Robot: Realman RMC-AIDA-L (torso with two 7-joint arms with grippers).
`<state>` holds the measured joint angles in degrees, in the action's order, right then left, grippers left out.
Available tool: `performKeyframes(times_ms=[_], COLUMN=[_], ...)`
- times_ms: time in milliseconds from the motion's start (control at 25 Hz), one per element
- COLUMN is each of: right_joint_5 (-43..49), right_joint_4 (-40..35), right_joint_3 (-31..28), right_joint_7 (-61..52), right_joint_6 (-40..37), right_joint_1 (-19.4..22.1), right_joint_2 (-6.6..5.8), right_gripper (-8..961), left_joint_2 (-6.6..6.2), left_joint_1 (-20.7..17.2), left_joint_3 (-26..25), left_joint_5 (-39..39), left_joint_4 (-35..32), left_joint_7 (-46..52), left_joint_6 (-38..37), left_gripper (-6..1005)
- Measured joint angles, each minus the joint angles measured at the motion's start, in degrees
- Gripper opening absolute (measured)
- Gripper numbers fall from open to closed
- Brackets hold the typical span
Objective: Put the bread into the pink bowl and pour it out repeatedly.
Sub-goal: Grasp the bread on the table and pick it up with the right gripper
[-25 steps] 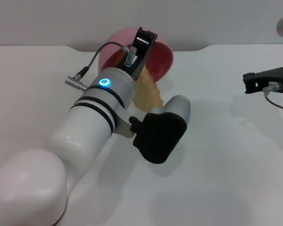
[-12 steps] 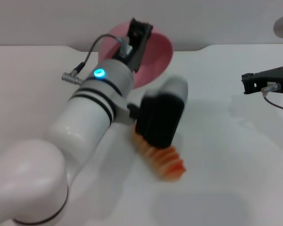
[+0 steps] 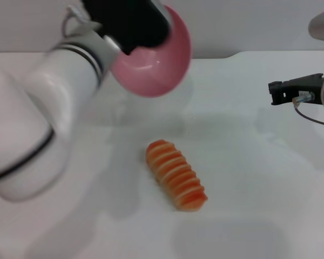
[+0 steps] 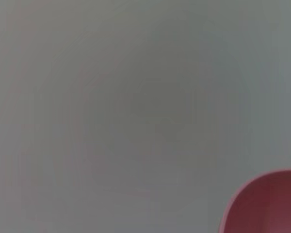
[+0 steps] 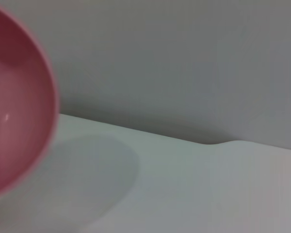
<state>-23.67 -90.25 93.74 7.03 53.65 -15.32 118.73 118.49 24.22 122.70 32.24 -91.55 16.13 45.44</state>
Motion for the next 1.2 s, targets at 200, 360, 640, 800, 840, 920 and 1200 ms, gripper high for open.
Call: performKeyframes(times_ms=[200, 360, 640, 800, 840, 920, 1200], right_joint_5=[-0.66, -0.82, -1.85, -3.33, -4.59, -6.91, -12.7], right_joint_4=[-0.5, -1.68, -0.55, 2.7, 4.62, 7.44, 14.28], right_joint_3=[0.93, 3.12, 6.38, 8.08, 8.1, 7.93, 9.51], right_joint_7=[0.61, 1.97, 2.11, 1.43, 0.01, -1.51, -1.09], right_joint_6=[-0.08, -0.73, -1.03, -2.17, -2.14, -2.01, -5.92], right_joint_1=[-0.27, -0.36, -2.44, -4.98, -6.75, -9.08, -11.55], right_joint_2=[0.08, 0.15, 0.07, 0.24, 0.28, 0.17, 0.32], right_gripper=[40, 44, 51, 55, 56, 127, 506], left_joint_2=[-0.39, -0.42, -0.52, -0.45, -0.4, -0.35, -0.45], left_joint_1=[0.41, 0.57, -1.19, -0.19, 0.29, 1.33, 4.07], left_joint_3=[-11.66, -20.27, -31.5, -30.98, -30.87, -30.71, -31.51], left_joint_5=[-19.03, -28.49, -42.16, -39.91, -39.42, -38.74, -35.31], left_joint_4=[-2.53, -1.04, 2.51, 3.68, 4.17, 5.47, 9.25], left_joint_7=[-4.8, -9.51, -17.99, -17.88, -17.88, -17.88, -16.94], left_joint_6=[8.5, 13.42, 14.37, 14.68, 14.69, 14.67, 13.84], left_gripper=[43, 43, 43, 42, 42, 42, 42])
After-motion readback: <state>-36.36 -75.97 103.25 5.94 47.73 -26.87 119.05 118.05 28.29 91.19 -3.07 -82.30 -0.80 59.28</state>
